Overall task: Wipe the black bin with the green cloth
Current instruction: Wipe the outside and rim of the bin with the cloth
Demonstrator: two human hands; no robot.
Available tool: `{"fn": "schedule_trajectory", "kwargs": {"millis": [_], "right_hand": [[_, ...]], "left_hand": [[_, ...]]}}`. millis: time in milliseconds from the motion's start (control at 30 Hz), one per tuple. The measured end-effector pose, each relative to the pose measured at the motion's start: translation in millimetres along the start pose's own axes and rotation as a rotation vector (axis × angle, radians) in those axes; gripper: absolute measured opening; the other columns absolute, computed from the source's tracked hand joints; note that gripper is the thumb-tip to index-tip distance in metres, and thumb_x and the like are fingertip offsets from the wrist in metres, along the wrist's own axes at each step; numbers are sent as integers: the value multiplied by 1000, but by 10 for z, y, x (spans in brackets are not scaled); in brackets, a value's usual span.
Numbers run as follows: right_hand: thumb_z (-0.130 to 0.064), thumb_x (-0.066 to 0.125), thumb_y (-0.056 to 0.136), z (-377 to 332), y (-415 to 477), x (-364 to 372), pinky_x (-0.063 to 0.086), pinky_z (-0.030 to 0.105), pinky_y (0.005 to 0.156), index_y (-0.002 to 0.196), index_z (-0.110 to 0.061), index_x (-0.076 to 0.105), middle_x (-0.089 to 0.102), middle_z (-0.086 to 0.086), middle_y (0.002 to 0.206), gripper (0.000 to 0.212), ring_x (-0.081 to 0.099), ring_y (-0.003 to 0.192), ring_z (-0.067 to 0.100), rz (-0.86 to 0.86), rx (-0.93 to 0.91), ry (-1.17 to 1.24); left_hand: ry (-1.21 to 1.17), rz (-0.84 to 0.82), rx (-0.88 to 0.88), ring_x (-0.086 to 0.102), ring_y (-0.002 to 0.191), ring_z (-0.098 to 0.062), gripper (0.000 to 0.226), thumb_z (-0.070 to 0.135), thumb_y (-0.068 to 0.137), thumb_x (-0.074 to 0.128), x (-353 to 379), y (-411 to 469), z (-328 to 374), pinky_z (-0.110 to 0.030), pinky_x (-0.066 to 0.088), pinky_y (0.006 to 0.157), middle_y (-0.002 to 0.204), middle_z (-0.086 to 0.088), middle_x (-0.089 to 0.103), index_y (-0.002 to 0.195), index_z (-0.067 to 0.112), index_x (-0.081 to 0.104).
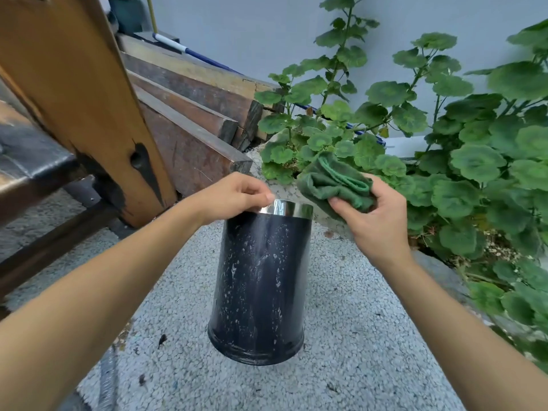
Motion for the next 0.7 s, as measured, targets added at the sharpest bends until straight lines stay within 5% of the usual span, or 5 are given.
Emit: {"fn": "schedule_trajectory", "kwargs": {"millis": [233, 367, 567, 633, 700], "right_hand": [[-5, 84, 76, 240, -111, 280, 52, 15, 92, 120, -22, 70, 72, -22, 108, 49, 67, 104, -7, -146, -35, -258], [3, 84, 75, 357, -311, 237, 57, 23, 83, 122, -26, 73, 75, -20, 108, 56, 70, 97, -2, -274, -70, -304], [5, 80, 73, 616, -1229, 124, 53, 14, 92, 132, -43, 62, 64, -29, 128, 78, 63, 115, -2, -587, -67, -276], [3, 80, 75, 690, -1532, 70, 54, 17, 93, 128, -39, 66, 65, -26, 127, 69, 64, 115, 1, -651, -54, -241], [0, 84, 77, 747, -1717, 9, 55, 23, 94, 124, -28, 72, 68, -21, 127, 56, 68, 115, 4, -652, -14, -183]], "left_hand": [[-20, 10, -9, 57, 63, 6, 37, 47, 93, 68, 25, 98, 4, -22, 40, 72, 67, 22, 64, 87, 11, 73], [-33, 0, -19, 62, 69, 10, 38, 44, 95, 68, 0, 116, -9, -31, 42, 87, 71, 23, 69, 91, 7, 74], [-64, 70, 35, 43, 66, -13, 57, 44, 93, 67, -73, 138, -63, -3, 42, 65, 72, -4, 46, 86, -12, 56], [-64, 69, 9, 51, 58, 0, 49, 36, 96, 68, -85, 170, -88, -1, 42, 62, 65, 5, 54, 81, -10, 57], [-63, 55, -28, 63, 90, 18, 36, 26, 99, 69, -69, 214, -93, -1, 44, 65, 61, 20, 63, 73, 3, 62]]}}
Point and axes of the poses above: each hand's wrist, its own y-axis towards the middle knuckle, its own x-axis out of the palm, z = x × y, the point moved 1 cm from there along y, towards the middle knuckle
